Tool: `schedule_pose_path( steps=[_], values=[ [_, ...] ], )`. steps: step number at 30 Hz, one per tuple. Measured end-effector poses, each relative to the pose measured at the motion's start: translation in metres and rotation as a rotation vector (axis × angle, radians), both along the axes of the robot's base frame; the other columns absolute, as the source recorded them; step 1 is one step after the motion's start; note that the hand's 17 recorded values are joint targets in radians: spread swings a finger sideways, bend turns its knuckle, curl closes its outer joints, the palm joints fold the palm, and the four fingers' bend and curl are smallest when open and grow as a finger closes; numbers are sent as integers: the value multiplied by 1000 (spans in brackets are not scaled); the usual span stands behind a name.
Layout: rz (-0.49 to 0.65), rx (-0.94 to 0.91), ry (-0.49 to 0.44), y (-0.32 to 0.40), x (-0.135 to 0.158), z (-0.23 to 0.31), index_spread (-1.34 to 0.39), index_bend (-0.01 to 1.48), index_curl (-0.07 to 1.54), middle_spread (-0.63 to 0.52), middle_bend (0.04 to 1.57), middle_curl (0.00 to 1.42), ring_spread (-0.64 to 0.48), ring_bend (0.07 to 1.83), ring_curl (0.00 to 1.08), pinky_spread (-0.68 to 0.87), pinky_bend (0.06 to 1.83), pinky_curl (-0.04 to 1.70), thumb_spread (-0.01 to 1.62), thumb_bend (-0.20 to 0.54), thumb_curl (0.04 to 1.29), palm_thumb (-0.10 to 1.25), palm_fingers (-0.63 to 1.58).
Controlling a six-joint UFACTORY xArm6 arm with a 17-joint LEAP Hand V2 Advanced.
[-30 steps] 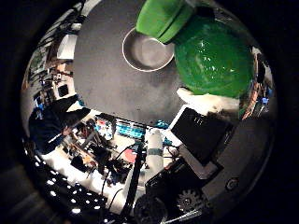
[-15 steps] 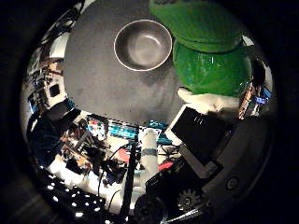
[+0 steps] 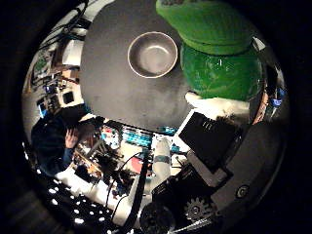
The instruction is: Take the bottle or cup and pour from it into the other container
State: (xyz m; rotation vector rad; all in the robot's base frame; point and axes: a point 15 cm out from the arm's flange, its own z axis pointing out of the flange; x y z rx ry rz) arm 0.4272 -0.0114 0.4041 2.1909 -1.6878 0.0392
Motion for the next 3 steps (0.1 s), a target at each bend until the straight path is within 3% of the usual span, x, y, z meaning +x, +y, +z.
schedule_pose_path(
  steps=[3],
  values=[
    [-9, 19, 11, -11, -5, -14, -201, 1161, 861, -90, 1381, 756, -212, 1360, 804, -265, 1160, 1001, 156, -20, 955, 1126, 1113]
  ],
)
